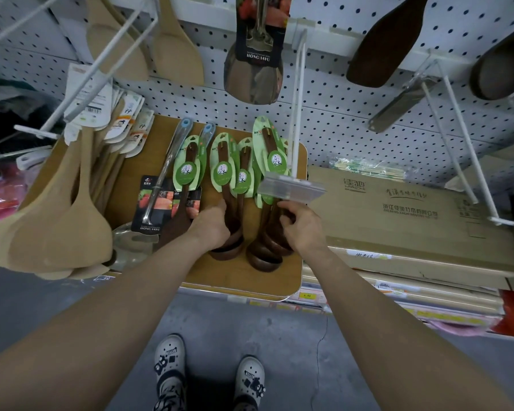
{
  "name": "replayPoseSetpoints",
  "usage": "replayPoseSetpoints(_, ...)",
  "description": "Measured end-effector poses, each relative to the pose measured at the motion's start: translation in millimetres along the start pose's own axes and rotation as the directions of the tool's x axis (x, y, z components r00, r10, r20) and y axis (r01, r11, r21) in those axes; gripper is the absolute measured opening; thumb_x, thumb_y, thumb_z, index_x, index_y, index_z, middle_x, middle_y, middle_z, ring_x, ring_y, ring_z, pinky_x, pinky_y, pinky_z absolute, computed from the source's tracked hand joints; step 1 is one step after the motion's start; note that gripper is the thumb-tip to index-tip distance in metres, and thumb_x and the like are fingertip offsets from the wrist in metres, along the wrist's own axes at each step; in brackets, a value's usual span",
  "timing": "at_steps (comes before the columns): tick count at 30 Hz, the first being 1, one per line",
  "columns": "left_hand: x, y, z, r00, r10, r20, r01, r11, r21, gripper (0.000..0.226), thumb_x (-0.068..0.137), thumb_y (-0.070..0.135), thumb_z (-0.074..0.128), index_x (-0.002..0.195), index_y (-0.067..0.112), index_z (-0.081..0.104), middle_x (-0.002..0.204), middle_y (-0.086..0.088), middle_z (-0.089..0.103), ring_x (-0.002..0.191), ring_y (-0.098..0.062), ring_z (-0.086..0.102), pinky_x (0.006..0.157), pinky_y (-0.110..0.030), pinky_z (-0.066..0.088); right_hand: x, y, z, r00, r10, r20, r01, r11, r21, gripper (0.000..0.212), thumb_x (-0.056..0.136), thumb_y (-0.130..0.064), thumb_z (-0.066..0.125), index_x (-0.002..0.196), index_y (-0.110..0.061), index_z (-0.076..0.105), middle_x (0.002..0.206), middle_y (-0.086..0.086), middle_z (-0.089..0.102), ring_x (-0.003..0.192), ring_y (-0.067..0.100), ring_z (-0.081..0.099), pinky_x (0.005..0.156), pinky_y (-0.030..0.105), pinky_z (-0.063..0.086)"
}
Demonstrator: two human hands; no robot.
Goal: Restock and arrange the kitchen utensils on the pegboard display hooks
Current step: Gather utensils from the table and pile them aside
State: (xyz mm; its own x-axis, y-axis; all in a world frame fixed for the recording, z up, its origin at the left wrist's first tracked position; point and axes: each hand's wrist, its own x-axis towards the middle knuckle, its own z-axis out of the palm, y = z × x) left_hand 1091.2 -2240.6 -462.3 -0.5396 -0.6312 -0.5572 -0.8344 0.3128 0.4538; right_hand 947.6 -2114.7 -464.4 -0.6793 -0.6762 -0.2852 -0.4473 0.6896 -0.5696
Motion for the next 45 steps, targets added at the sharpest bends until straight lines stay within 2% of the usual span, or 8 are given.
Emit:
replayPoseSetpoints(4, -6, 0, 4, 0.997, 0.06, 0.046, -0.061, 0.998, 0.012, 0.08, 0.084, -0.01, 0.045, 0.154, 0.018, 0.018, 0.142, -0.016, 0.045, 0.131, -0.033, 0.043, 0.104, -0.037, 0.042, -6, -1, 2, 0.999, -0.034, 0.041, 0.036, 0.998, -0.048, 0.033, 0.093, -0.013, 0.061, 0.125, -0.021, 0.067, 0.137, 0.001, 0.055, 0.123, 0.021, 0.053, 0.102, 0.024, 0.038)
replayPoseSetpoints(9, -16, 1, 10, 0.993, 0.096, 0.075, -0.094, 0.995, -0.026, 0.085, 0.084, -0.012, 0.046, 0.155, 0.02, 0.012, 0.151, -0.009, 0.037, 0.137, -0.027, 0.038, 0.11, -0.032, 0.036, -10, 3, 1, 0.998, -0.034, 0.053, 0.038, 0.996, -0.075, 0.029, 0.095, -0.015, 0.058, 0.122, -0.02, 0.069, 0.143, 0.0, 0.049, 0.128, 0.02, 0.048, 0.106, 0.025, 0.033)
replayPoseSetpoints(13, -18, -4, 10, 0.993, 0.093, 0.067, -0.091, 0.995, -0.04, 0.08, 0.083, -0.01, 0.046, 0.153, 0.021, 0.022, 0.147, -0.008, 0.044, 0.135, -0.026, 0.042, 0.108, -0.033, 0.039, -13, 1, 1, 0.998, -0.038, 0.043, 0.041, 0.997, -0.072, 0.028, 0.096, -0.015, 0.058, 0.121, -0.019, 0.069, 0.138, 0.0, 0.053, 0.122, 0.021, 0.053, 0.104, 0.032, 0.043)
replayPoseSetpoints(17, -16, 1, 2, 0.996, 0.083, -0.027, -0.083, 0.996, -0.023, 0.072, 0.086, -0.007, 0.047, 0.151, 0.016, 0.027, 0.133, -0.015, 0.056, 0.126, -0.031, 0.05, 0.102, -0.037, 0.044, -16, -6, -3, 1.0, -0.014, 0.009, 0.014, 1.0, 0.0, 0.026, 0.096, -0.015, 0.057, 0.119, -0.019, 0.07, 0.128, 0.0, 0.058, 0.106, 0.024, 0.061, 0.086, 0.043, 0.056)
replayPoseSetpoints(22, -20, 0, -11, 0.971, 0.165, -0.173, -0.163, 0.986, 0.027, 0.063, 0.086, -0.008, 0.051, 0.145, 0.012, 0.04, 0.133, -0.014, 0.055, 0.125, -0.032, 0.049, 0.107, -0.041, 0.039, -18, -18, -6, 0.999, -0.031, 0.017, 0.032, 0.999, -0.041, 0.029, 0.096, -0.016, 0.057, 0.122, -0.021, 0.068, 0.13, -0.001, 0.06, 0.115, 0.02, 0.057, 0.096, 0.027, 0.044)
replayPoseSetpoints(26, -19, -23, -25, 0.937, 0.197, -0.288, -0.181, 0.98, 0.08, 0.052, 0.08, -0.007, 0.057, 0.131, 0.003, 0.054, 0.132, -0.019, 0.052, 0.123, -0.036, 0.048, 0.106, -0.038, 0.039, -18, -37, -2, 0.997, -0.072, 0.003, 0.072, 0.997, -0.041, 0.028, 0.094, -0.016, 0.058, 0.12, -0.022, 0.069, 0.121, 0.002, 0.068, 0.112, 0.023, 0.061, 0.097, 0.03, 0.045)
replayPoseSetpoints(32, -11, -52, -30, 0.991, -0.057, -0.117, 0.061, 0.998, 0.026, 0.072, 0.085, 0.007, 0.062, 0.147, 0.008, 0.025, 0.136, -0.021, 0.043, 0.121, -0.04, 0.048, 0.099, -0.046, 0.044, -18, -69, 14, 0.989, -0.148, -0.005, 0.148, 0.989, 0.026, 0.027, 0.094, -0.013, 0.059, 0.117, -0.019, 0.07, 0.119, 0.005, 0.068, 0.112, 0.024, 0.06, 0.098, 0.031, 0.045)
replayPoseSetpoints(45, -14, -48, -16, 0.982, 0.128, -0.141, -0.126, 0.992, 0.021, 0.081, 0.081, -0.009, 0.055, 0.152, 0.013, 0.022, 0.153, -0.014, 0.025, 0.135, -0.035, 0.036, 0.111, -0.037, 0.033, -26, -84, 22, 0.973, -0.229, 0.022, 0.228, 0.973, 0.012, 0.026, 0.092, -0.008, 0.061, 0.116, -0.015, 0.071, 0.122, 0.002, 0.065, 0.113, 0.02, 0.059, 0.096, 0.019, 0.038)
